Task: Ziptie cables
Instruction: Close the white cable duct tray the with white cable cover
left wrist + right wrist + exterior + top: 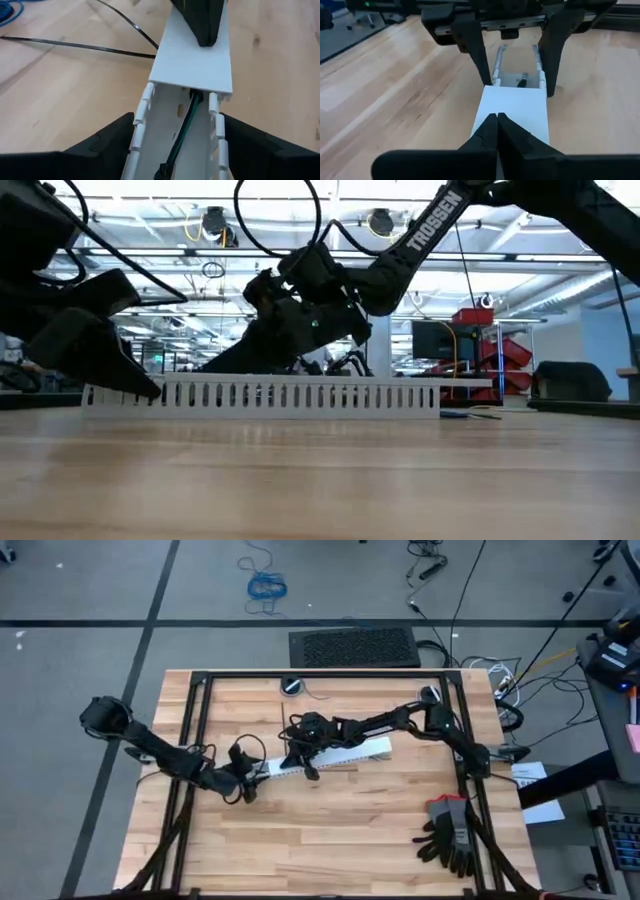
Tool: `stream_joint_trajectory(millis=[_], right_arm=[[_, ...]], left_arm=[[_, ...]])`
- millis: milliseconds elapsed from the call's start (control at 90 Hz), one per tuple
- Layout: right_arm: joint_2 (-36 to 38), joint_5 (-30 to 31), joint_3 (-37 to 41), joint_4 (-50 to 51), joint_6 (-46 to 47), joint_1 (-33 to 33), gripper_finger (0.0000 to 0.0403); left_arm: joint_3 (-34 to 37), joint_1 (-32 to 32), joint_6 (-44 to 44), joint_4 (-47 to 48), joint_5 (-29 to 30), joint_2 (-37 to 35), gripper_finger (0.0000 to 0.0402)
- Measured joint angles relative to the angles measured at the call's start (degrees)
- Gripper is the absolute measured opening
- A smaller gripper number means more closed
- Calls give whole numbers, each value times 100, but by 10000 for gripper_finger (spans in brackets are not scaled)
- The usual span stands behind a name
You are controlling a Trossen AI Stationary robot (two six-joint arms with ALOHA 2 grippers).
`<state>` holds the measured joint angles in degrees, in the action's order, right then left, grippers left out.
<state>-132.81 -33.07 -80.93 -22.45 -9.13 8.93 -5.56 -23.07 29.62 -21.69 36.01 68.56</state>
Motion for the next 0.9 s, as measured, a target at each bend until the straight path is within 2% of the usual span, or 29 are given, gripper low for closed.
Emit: stream_joint_trajectory(millis=[344,678,900], right_arm=[[-115,196,-427,-109,47,-40,0],[636,478,-596,1220,-504,-28,0],[618,506,-592,1704,-611,120,0]], left_arm=[[-11,4,155,-262,5,331,266],[-22,11,307,-239,-66,497,266],[-15,11,285,-209,-107,497,262]])
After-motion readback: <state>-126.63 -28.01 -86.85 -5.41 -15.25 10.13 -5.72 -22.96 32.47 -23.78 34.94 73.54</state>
